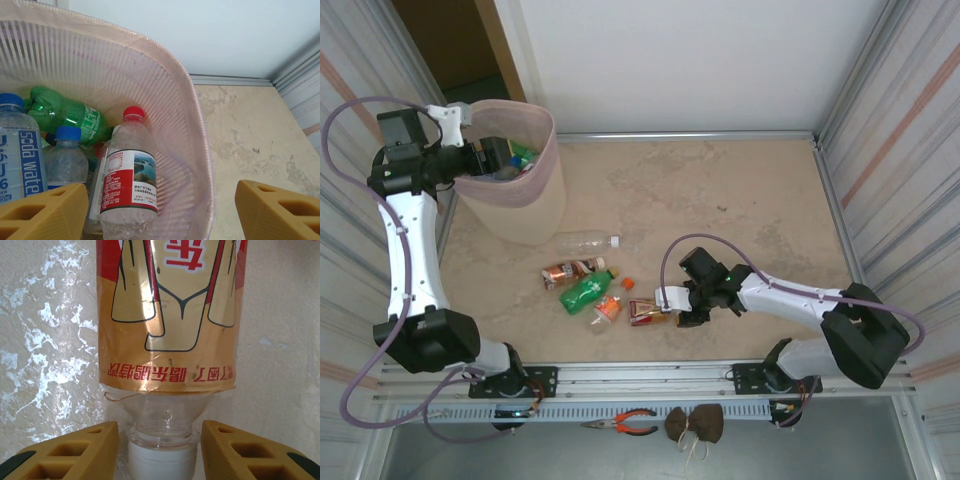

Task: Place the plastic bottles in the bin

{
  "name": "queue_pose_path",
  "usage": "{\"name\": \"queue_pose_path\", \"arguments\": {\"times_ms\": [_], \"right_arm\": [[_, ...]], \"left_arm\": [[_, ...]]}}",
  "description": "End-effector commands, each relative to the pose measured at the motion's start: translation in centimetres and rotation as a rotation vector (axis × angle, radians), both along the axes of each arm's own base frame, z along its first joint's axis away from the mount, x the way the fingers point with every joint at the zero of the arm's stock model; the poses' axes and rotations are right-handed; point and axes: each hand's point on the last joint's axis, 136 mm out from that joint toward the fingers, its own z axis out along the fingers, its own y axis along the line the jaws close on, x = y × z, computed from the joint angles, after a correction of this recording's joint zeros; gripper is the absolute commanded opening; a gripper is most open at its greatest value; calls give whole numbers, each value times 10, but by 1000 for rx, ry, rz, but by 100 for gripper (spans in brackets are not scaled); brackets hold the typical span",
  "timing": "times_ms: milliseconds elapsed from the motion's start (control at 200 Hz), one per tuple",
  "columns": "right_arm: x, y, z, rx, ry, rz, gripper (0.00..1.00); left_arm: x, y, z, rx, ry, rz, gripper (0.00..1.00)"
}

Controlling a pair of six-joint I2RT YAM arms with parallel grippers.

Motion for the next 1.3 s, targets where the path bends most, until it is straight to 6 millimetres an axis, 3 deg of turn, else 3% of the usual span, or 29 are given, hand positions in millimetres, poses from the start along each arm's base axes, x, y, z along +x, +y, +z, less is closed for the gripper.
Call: {"name": "queue_pose_path", "arguments": {"times_ms": [0, 266, 496, 797, 1077, 1292], "right_arm": [[5, 1, 4, -10, -11, -1, 45], [8, 0, 3, -23, -17, -15, 44], [10, 0, 12, -4, -39, -21, 33], [24, -9, 43, 26, -209, -29, 25], [39, -27, 88, -36, -486, 77, 23], [60, -39, 142, -111, -745, 134, 23]], "left_arm": [[-3, -2, 12, 3, -44, -13, 78], [-4, -3, 15, -1, -52, -16, 78], [-5, -6, 17, -16, -55, -28, 77], [-8, -18, 25, -45, -72, -82, 78], [-12, -59, 19, -14, -54, -233, 78], [-22, -109, 0, 75, -1, -366, 77]]}}
